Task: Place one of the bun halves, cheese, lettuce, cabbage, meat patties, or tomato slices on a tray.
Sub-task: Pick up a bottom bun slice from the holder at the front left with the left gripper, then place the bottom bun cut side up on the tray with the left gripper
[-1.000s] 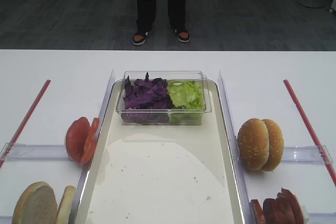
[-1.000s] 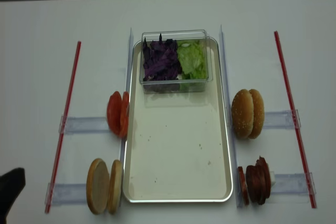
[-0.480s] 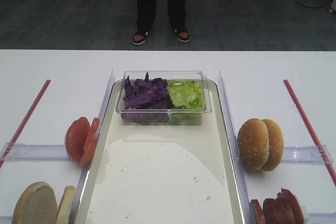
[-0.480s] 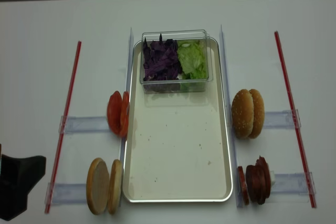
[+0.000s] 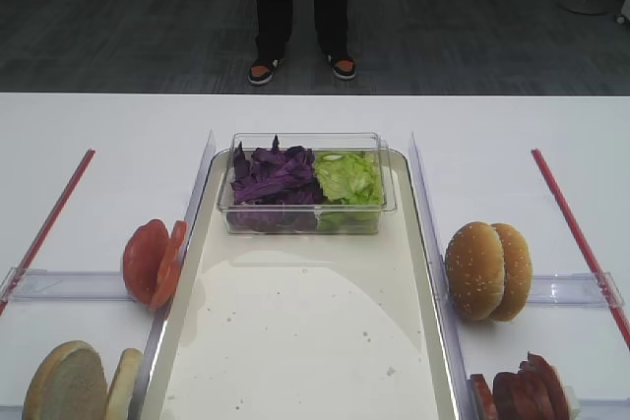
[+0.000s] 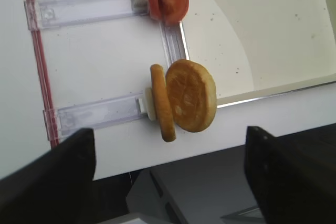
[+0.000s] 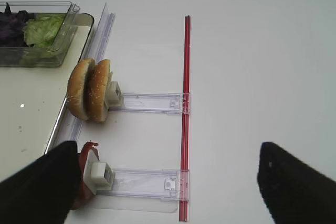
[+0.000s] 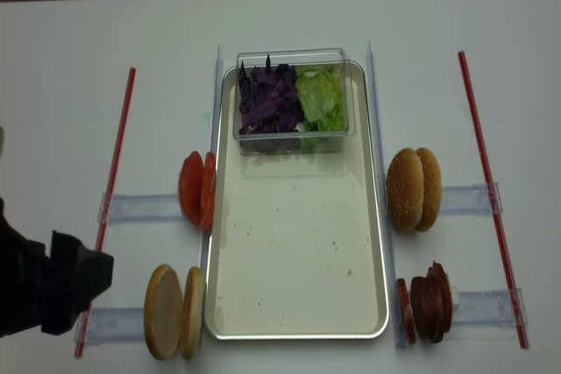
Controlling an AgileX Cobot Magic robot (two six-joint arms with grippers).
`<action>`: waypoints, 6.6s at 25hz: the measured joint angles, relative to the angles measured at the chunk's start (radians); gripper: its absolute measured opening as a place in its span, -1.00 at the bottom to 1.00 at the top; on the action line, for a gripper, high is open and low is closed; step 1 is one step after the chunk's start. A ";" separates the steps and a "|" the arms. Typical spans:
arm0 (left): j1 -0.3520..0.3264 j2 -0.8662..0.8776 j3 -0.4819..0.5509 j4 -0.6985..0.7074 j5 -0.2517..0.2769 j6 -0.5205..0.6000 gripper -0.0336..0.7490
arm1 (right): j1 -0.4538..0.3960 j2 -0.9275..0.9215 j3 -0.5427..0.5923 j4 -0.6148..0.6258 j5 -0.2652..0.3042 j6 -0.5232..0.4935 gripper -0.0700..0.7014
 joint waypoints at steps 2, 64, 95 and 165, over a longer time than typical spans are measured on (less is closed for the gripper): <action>0.000 0.027 0.000 -0.010 -0.002 -0.001 0.48 | 0.000 0.000 0.000 0.000 0.000 0.000 0.98; -0.368 0.595 -0.080 0.035 -0.043 -0.331 0.30 | 0.000 0.000 0.000 0.000 0.000 -0.002 0.98; -0.459 0.835 -0.091 0.191 -0.159 -0.558 0.17 | 0.000 0.000 0.000 0.000 0.002 -0.004 0.98; -0.429 0.746 -0.299 0.143 -0.046 -0.374 -0.74 | 0.000 0.000 0.000 0.000 0.002 0.002 0.98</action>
